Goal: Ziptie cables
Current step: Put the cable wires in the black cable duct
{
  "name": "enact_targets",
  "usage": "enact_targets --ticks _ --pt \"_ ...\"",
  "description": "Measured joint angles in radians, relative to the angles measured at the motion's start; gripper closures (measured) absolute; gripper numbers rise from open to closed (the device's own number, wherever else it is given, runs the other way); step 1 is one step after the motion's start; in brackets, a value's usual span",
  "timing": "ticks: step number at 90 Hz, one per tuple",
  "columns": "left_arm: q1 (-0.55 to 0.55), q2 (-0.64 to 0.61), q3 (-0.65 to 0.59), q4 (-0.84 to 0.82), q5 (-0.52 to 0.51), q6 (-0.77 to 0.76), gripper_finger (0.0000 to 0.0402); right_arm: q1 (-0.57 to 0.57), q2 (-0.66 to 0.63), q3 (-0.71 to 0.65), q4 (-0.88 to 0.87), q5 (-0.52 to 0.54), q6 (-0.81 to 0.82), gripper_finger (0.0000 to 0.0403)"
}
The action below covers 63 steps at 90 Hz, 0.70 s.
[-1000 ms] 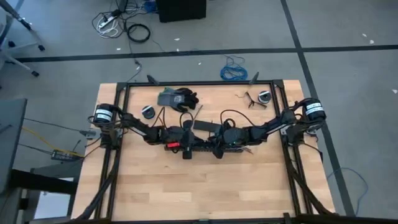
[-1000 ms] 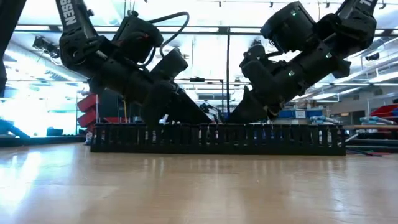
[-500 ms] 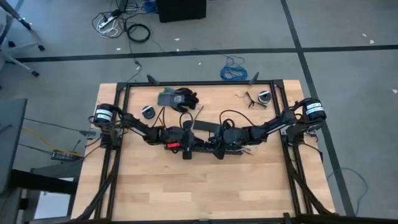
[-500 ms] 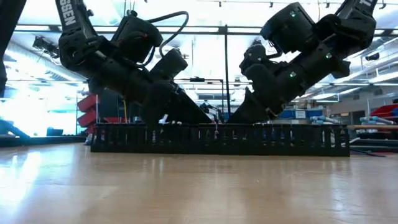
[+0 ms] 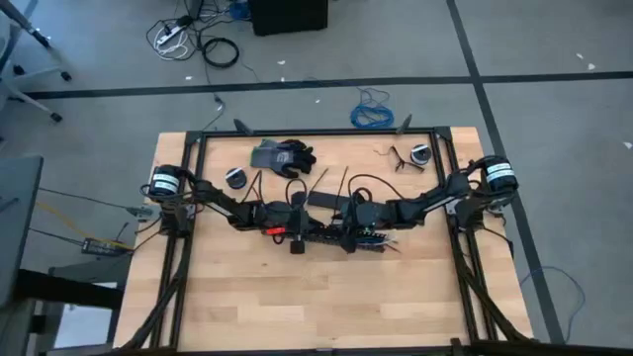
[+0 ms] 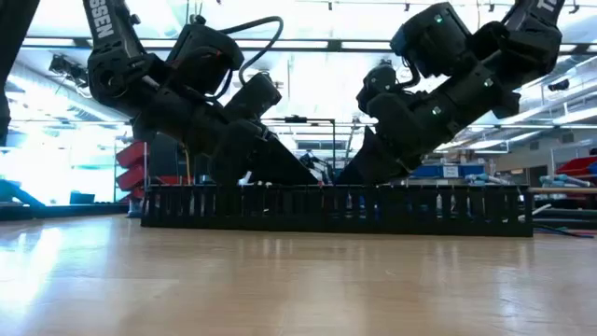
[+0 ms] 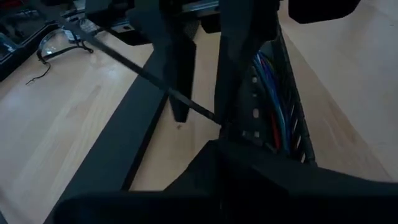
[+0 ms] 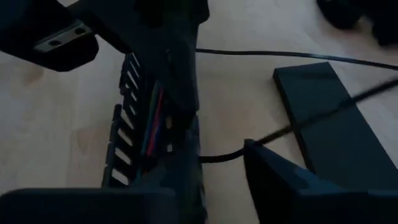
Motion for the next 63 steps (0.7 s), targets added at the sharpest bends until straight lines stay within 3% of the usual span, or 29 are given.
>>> enact_targets --ticks 19,42,63 --pt "0.0 0.0 0.0 0.001 0.0 0.0 0.0402 -0.006 0.0 0.001 -0.018 0.001 0.001 0.0228" --pt "0.001 0.0 0.0 0.003 -0.004 0.001 0.0401 -0.004 0.0 0.002 -0.03 0.071 -0.038 0.0229" --pt "0.001 0.0 0.0 0.003 -0.004 0.001 0.0402 -0.005 -0.006 0.001 -0.007 0.054 -0.056 0.0227"
